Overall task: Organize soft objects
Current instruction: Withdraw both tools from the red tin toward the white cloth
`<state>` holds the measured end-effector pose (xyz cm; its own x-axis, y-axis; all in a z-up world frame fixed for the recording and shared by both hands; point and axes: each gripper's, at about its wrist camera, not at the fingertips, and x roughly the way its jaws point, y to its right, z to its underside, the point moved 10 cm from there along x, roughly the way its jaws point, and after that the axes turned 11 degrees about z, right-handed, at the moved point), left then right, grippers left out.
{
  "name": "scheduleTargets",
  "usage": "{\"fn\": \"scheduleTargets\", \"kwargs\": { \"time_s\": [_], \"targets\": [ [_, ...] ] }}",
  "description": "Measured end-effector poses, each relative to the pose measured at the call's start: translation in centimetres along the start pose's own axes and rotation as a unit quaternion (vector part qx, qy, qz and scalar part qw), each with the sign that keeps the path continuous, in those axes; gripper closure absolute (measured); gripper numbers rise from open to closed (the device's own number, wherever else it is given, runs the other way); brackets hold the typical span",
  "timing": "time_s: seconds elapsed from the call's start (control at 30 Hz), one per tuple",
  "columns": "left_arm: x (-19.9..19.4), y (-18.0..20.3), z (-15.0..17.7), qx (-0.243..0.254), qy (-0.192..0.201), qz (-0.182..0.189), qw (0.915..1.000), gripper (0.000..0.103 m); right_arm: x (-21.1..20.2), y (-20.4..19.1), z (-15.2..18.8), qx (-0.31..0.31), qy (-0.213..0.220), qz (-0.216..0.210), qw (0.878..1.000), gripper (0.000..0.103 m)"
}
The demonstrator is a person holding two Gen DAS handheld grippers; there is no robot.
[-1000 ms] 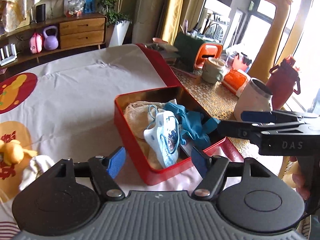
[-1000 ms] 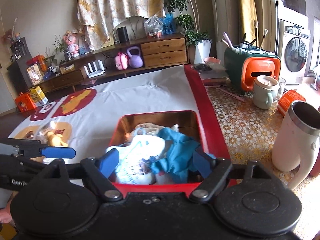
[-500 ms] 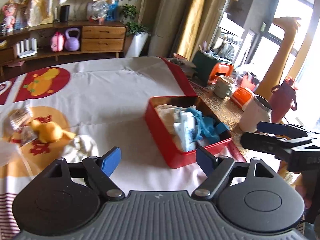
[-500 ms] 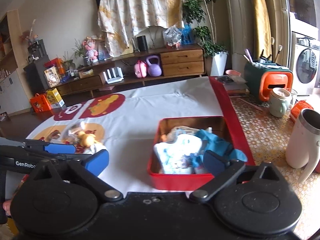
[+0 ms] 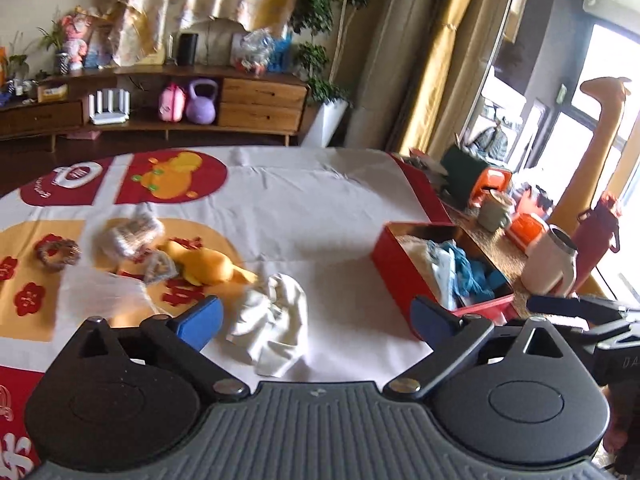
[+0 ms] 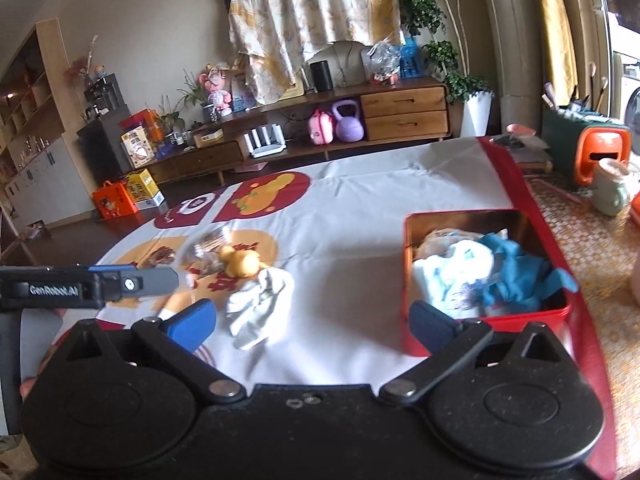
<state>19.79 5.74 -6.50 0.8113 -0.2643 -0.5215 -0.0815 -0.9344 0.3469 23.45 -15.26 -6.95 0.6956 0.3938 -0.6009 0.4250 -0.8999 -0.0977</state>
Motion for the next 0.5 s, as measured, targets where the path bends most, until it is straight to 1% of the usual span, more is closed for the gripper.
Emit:
{"fn": "scheduleTargets", "kwargs": {
  "time_s": [0.17, 0.23, 0.33, 0.4, 0.5],
  "targets": [
    [-1.7, -3.6, -0.7, -0.005, 0.013, -0.027, 0.9995, 0.000, 1.1, -2.1, 0.6, -0.005, -0.012, -0.004, 1.000, 0.000],
    [-2.2, -5.4, -0.9, -0.012, 0.011, -0.032, 0.9994, 0.000, 1.6, -3.0, 0.8, -0.009, -0.017, -0.006, 1.000, 0.000],
    [-2.8, -8.4, -1.3, -0.023, 0.008, -0.054, 0.9983, 0.000, 2.1, -4.4, 1.0, -0.016, -0.023, -0.011, 1.000, 0.000],
    [-2.9, -10.2, -1.6, -0.032, 0.006, -0.057, 0.9979, 0.000, 2.7, -5.3, 1.0, -0.023, -0.027, -0.012, 0.999, 0.000],
    [-2.9, -12.5, -1.9, -0.024, 0.005, -0.074, 0.9969, 0.000, 3.6, -6.4, 1.1, -0.031, -0.033, -0.013, 0.999, 0.000]
  ]
}}
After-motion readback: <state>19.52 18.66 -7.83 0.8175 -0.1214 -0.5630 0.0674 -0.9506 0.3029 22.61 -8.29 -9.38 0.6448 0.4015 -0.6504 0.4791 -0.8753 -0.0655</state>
